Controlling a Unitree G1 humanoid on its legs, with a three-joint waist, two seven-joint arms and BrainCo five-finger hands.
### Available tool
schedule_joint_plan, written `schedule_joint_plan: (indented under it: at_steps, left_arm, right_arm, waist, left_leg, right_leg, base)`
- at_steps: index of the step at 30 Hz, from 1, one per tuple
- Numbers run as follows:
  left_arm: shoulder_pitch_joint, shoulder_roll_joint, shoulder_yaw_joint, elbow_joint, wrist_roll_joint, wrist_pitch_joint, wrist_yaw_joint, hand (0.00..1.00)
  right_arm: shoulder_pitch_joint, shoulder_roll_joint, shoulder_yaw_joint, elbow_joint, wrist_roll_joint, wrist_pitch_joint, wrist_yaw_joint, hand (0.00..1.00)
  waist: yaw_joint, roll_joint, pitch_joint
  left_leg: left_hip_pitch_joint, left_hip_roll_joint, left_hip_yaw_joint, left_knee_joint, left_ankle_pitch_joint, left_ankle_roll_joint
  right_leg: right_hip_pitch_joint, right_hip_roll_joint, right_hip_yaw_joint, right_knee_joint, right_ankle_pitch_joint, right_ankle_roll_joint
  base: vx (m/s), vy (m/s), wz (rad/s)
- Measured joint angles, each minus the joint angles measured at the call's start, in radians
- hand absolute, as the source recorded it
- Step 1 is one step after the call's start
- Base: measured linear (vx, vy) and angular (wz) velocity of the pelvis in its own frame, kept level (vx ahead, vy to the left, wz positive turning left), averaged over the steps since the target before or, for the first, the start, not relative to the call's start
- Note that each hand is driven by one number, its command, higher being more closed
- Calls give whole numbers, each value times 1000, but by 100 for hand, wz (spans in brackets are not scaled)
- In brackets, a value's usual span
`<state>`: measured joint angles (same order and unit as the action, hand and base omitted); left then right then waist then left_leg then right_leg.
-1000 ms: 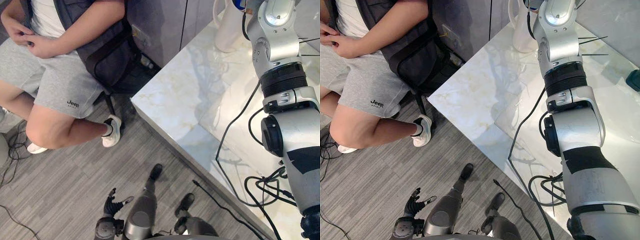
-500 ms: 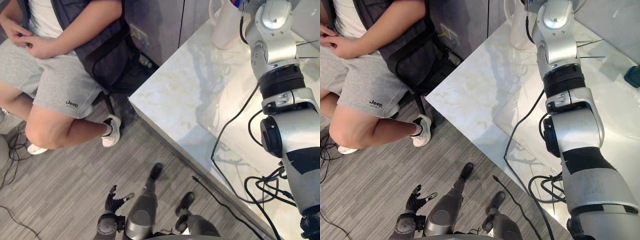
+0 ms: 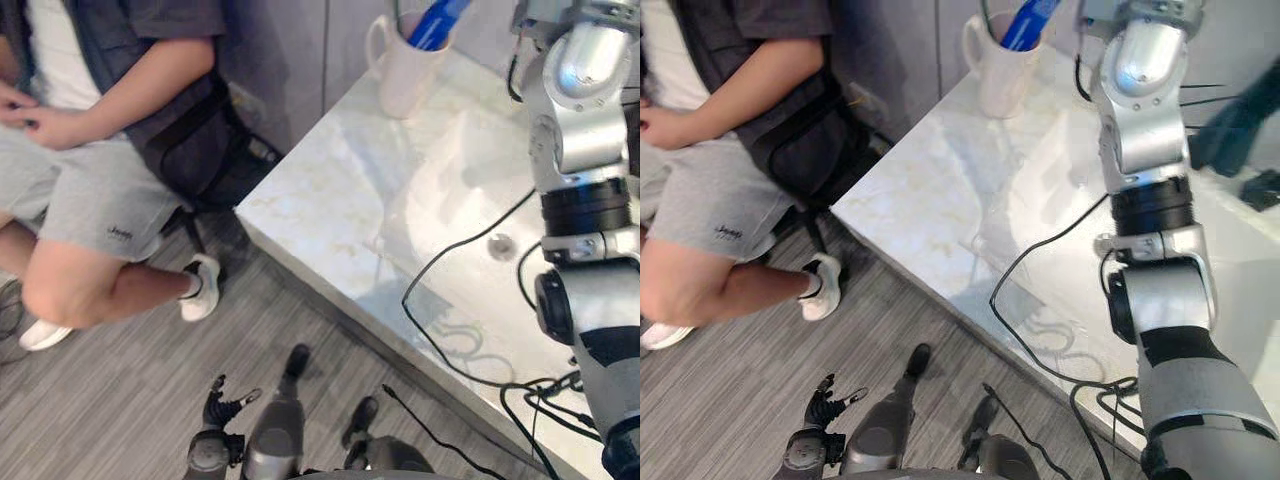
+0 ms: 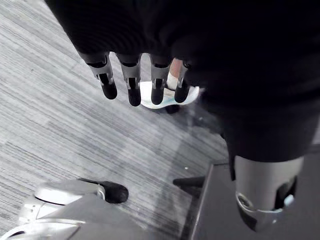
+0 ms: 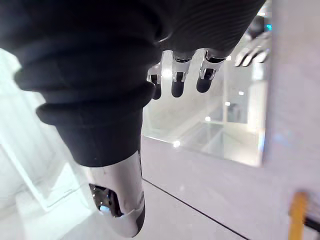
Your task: Organize washtable
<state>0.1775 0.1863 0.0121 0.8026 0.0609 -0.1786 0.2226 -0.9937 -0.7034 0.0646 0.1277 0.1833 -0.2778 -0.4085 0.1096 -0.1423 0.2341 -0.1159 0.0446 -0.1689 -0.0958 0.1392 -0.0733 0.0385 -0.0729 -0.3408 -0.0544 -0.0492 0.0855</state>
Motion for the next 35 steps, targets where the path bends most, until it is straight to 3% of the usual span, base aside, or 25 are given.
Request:
schedule_joint_plan:
  at_steps: [3,8,11,13,15,20,22,23,25,29,35]
  left_arm:
    - [1,0,2,32,12,1,-2,0]
    - [18,-22,43,58,31,7,-5,0]
    - [39,-36,67,72,32,10,-7,0]
    - [43,-56,83,73,33,17,-8,0]
    - [40,-73,91,72,36,18,-12,0]
    - [49,-147,118,49,68,20,-26,0]
    - [54,-156,118,47,68,21,-26,0]
    - [56,-162,116,41,68,22,-27,0]
    - [55,-164,109,40,68,23,-27,0]
    - [38,-159,65,54,69,41,-41,0]
    - [36,-144,24,57,79,38,-48,0]
  right_arm:
    - [214,-45,-144,-118,-9,-29,22,0]
    - [564,-9,-520,-196,-30,-58,18,0]
    - [768,105,-741,-190,-28,-68,-11,0]
    - [955,262,-883,-173,-28,-65,-47,0]
    - [1053,389,-925,-140,-28,-44,-80,0]
    - [1282,682,-857,-50,-32,54,-135,0]
    - [1308,708,-800,6,-26,58,-135,0]
    - [1330,736,-739,120,-4,66,-107,0]
    - [1333,748,-703,220,41,69,-71,0]
    - [1333,778,-604,554,120,125,100,0]
    - [1328,772,-565,721,38,160,201,0]
  waist:
    - [-30,1,-39]
    - [-101,20,-100]
    - [-151,31,-139]
    - [-176,41,-166]
    - [-199,51,-172]
    - [-198,76,-190]
    - [-189,75,-192]
    - [-174,89,-202]
    - [-175,79,-205]
    - [-154,102,-201]
    - [-148,103,-196]
  left_leg:
    - [27,5,42,0,-13,5]
    - [59,12,105,-2,-26,7]
    - [77,13,133,-4,-37,8]
    - [83,16,144,-7,-44,6]
    - [91,16,146,-1,-46,6]
    - [137,33,200,-1,-64,5]
    - [161,37,224,-1,-78,1]
    - [182,42,253,-2,-89,0]
    - [186,42,256,-3,-94,6]
    - [196,37,257,-7,-101,5]
    - [209,16,212,-7,-98,10]
  right_leg:
    - [7,-1,42,1,6,3]
    - [4,0,107,1,16,-1]
    - [1,1,142,0,14,2]
    - [1,2,151,0,14,3]
    - [9,2,152,-1,15,3]
    - [28,-3,154,20,2,6]
    - [39,-8,148,27,-1,5]
    - [40,-12,148,41,-3,4]
    - [39,-14,146,49,-7,5]
    - [46,-19,146,57,-15,10]
    - [84,-38,99,63,-22,24]
  base:
    - [-27,25,-42]
    - [-39,16,-42]
    - [-10,7,-35]
    - [7,-10,-18]
    - [24,-10,-6]
    - [-1,-15,-18]
    - [-16,-2,-45]
    - [-15,2,-46]
    - [-5,0,-17]
    - [0,0,0]
    - [53,13,23]
